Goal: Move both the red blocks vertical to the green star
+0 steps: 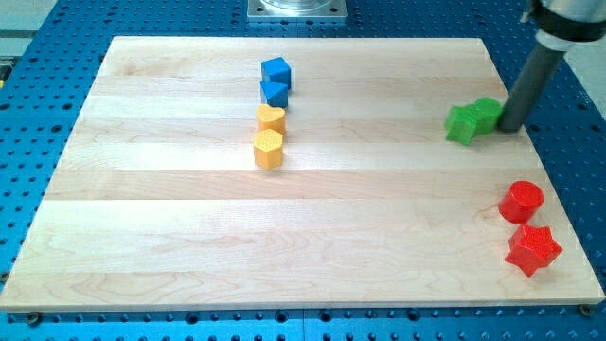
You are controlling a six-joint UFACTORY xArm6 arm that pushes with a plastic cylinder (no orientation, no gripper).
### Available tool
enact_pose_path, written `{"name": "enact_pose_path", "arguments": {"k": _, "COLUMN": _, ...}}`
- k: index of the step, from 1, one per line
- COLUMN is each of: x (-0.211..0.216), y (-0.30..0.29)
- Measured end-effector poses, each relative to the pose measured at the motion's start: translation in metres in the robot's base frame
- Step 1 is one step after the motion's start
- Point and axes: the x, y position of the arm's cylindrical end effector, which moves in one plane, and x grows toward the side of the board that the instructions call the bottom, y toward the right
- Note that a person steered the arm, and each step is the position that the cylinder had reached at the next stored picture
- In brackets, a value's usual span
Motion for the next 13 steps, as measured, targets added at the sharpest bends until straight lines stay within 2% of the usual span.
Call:
{"name": "enact_pose_path", "arguments": {"k": 1, "x": -0.008, "y": -0.002}}
{"name": "enact_pose_path", "arguments": {"k": 3, "x": -0.078, "y": 0.023}}
{"name": "enact_pose_path", "arguments": {"k": 4, "x": -0.094, "y": 0.031}}
{"name": "enact_pose_path", "arguments": {"k": 6, "x": -0.092, "y": 0.037}}
{"name": "enact_pose_path", "arguments": {"k": 7, "x": -0.034, "y": 0.079}}
{"name": "enact_pose_path", "arguments": {"k": 8, "x": -0.026, "y": 0.079}}
{"name": "enact_pose_path", "arguments": {"k": 9, "x": 0.033, "y": 0.071}}
{"name": "enact_pose_path", "arguments": {"k": 10, "x": 0.064, "y": 0.071}}
{"name": "enact_pose_path", "arguments": {"k": 13, "x": 0.082, "y": 0.072}}
